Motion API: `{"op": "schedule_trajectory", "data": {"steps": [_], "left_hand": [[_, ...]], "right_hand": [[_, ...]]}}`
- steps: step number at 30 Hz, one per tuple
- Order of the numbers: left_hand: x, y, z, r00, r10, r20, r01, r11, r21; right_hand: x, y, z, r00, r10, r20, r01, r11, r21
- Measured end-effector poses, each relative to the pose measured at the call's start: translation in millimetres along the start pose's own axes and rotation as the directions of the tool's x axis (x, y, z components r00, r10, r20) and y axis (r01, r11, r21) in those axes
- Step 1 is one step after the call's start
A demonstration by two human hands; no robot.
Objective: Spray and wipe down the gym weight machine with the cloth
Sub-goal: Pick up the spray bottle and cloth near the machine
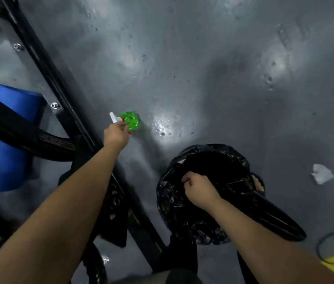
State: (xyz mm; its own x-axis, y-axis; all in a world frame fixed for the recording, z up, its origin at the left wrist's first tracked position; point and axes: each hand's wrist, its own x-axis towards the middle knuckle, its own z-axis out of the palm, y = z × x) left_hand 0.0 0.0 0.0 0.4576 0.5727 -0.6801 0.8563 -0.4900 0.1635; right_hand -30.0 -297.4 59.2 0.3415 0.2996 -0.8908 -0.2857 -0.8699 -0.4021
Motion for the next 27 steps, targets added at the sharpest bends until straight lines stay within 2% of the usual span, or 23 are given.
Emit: {"op": "schedule_trajectory", "data": {"steps": [3, 6, 9, 11, 15, 17, 22, 24, 27], "left_hand": [[-7, 0, -2, 0.996, -0.001, -0.092, 0.001, 1.0, 0.002], [-32, 9, -5, 0.997, 0.013, -0.08, -0.017, 0.999, -0.048], [-63, 26, -13, 0.999, 0.049, 0.006, -0.049, 0.998, 0.04], [-80, 28, -16, 0.991, 0.07, 0.118, -0.079, 0.994, 0.076], [-97, 30, -6, 0.955, 0.137, 0.263, -0.191, 0.962, 0.195], [-100, 34, 3, 0.938, 0.146, 0.315, -0.224, 0.948, 0.227], [-108, 49, -6, 0.914, 0.079, 0.398, -0.207, 0.935, 0.289], [-113, 57, -21, 0.914, 0.051, 0.402, -0.189, 0.931, 0.313], [-136, 69, -57, 0.933, 0.077, 0.35, -0.218, 0.897, 0.385]], "right_hand": [[4, 5, 5, 1.0, 0.017, -0.024, -0.019, 0.995, -0.099], [8, 11, 14, 0.998, 0.06, 0.014, -0.056, 0.976, -0.211], [30, 23, 19, 0.99, 0.141, -0.011, -0.138, 0.942, -0.305], [51, 29, 20, 0.977, 0.214, -0.016, -0.203, 0.894, -0.399], [83, 39, 19, 0.962, 0.267, 0.06, -0.167, 0.747, -0.643], [91, 47, 23, 0.959, 0.28, 0.039, -0.168, 0.676, -0.718], [91, 44, 5, 0.975, 0.21, 0.068, -0.129, 0.793, -0.595], [66, 34, -5, 0.986, 0.162, 0.025, -0.127, 0.852, -0.508], [12, 12, -26, 0.995, 0.053, -0.08, -0.087, 0.854, -0.514]]}}
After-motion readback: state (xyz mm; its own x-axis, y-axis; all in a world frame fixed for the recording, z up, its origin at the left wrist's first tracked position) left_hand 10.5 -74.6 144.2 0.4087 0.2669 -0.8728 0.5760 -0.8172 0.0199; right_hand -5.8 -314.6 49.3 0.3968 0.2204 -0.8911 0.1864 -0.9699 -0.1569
